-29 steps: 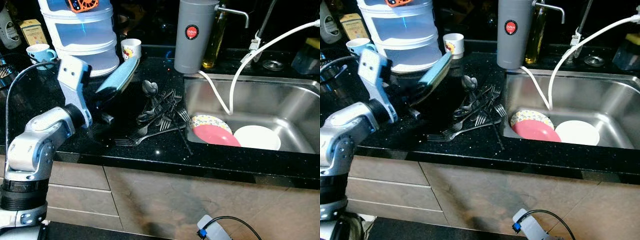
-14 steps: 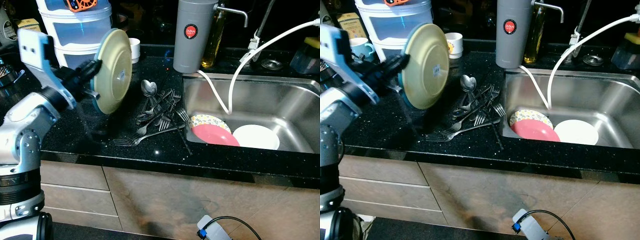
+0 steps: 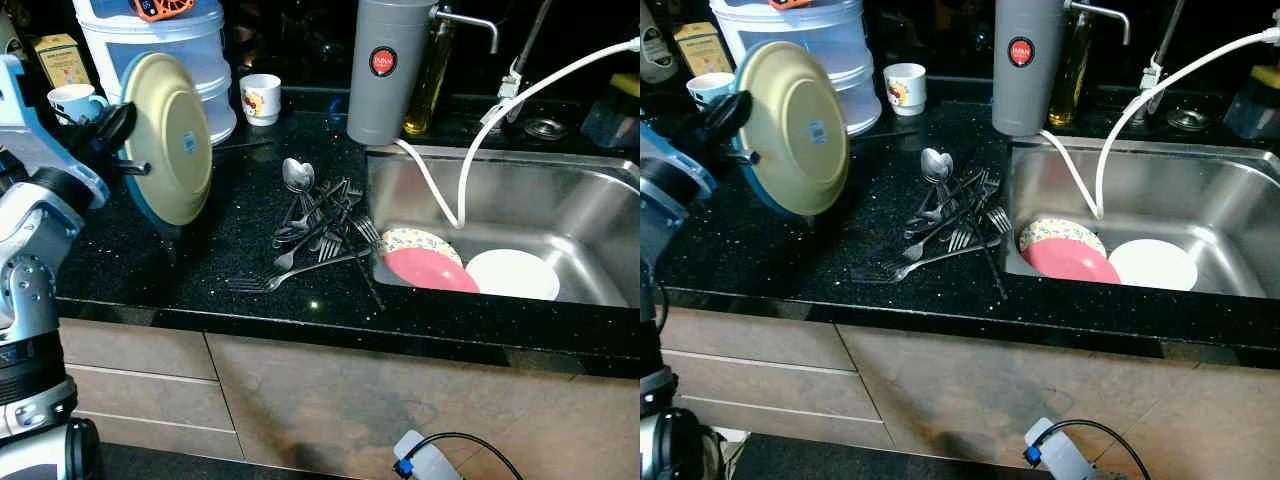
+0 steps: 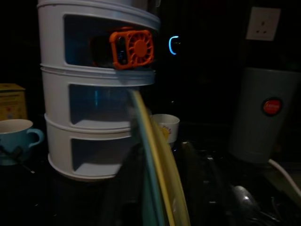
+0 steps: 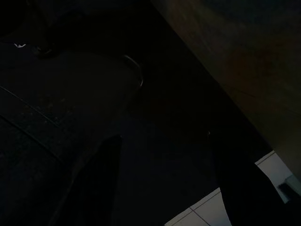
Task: Kitchen organization
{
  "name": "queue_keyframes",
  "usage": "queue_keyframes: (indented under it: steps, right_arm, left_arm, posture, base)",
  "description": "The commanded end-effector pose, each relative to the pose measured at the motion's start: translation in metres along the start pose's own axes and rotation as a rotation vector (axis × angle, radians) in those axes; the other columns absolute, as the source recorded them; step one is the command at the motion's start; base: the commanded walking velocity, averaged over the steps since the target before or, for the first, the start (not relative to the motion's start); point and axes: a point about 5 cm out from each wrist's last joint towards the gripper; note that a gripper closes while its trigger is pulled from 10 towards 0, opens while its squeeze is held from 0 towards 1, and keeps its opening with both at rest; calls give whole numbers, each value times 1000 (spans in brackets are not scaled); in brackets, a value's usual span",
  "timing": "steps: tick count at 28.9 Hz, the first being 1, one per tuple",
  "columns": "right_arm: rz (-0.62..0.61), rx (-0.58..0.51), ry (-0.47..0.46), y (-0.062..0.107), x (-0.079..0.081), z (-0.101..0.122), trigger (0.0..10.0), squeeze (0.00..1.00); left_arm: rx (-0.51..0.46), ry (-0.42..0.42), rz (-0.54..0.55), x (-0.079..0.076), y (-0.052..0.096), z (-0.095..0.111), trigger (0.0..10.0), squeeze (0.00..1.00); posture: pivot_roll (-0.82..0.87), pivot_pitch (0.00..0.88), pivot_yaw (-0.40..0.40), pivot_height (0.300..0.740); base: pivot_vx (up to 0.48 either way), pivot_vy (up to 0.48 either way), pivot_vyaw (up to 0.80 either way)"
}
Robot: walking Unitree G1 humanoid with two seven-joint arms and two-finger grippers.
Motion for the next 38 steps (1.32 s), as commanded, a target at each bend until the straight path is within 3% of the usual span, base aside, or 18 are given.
queue_keyframes:
  steps: [1, 24, 30, 31, 33, 34, 35, 38]
  right_arm:
    - [-2, -4, 2, 0, 0, 0, 10000, 0]
    - [-6, -3, 8, 0, 0, 0, 10000, 0]
    - [-7, -1, 10, 0, 0, 0, 10000, 0]
    - [-7, -1, 11, 0, 0, 0, 10000, 0]
    - [-7, 0, 12, 0, 0, 0, 10000, 0]
    - [-7, 0, 12, 0, 0, 0, 10000, 0]
    - [-7, 0, 12, 0, 0, 0, 10000, 0]
    - [-7, 2, 14, 0, 0, -1, 10000, 0]
  left_arm:
    - [10, -31, 15, 2, 0, 0, 10000, 1000]
    - [45, 3, -23, -12, 0, -15, 10000, 1000]
    - [101, 10, -146, -31, 1, -23, 10000, 1000]
    - [124, 9, -193, -37, 2, -26, 10000, 910]
    - [139, 8, -223, -40, 4, -28, 10000, 910]
    - [175, -2, -282, -47, 6, -32, 10000, 0]
    - [175, -2, -282, -47, 6, -32, 10000, 0]
    - [263, -31, -415, -59, 16, -40, 10000, 0]
  posture:
    - [54, 0, -10, 740]
    - [55, 0, -10, 740]
    - [55, 0, -10, 740]
    - [56, 0, -10, 740]
    - [55, 0, -10, 740]
    - [55, 0, -10, 740]
    - [55, 0, -10, 740]
    - [56, 0, -10, 740]
  base:
    - [0, 0, 0]
    - [0, 0, 0]
    - [0, 0, 0]
    - [0, 0, 0]
    - [0, 0, 0]
    - [0, 0, 0]
    - [0, 0, 0]
    - [0, 0, 0]
Point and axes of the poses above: a point about 5 cm out from each wrist's last joint towards the gripper, its own y axis pointing back from the gripper into the wrist, its own z axis along the axis of the wrist's last joint, x = y × z, and after that the axes turned 4 degrees about -y, right-handed
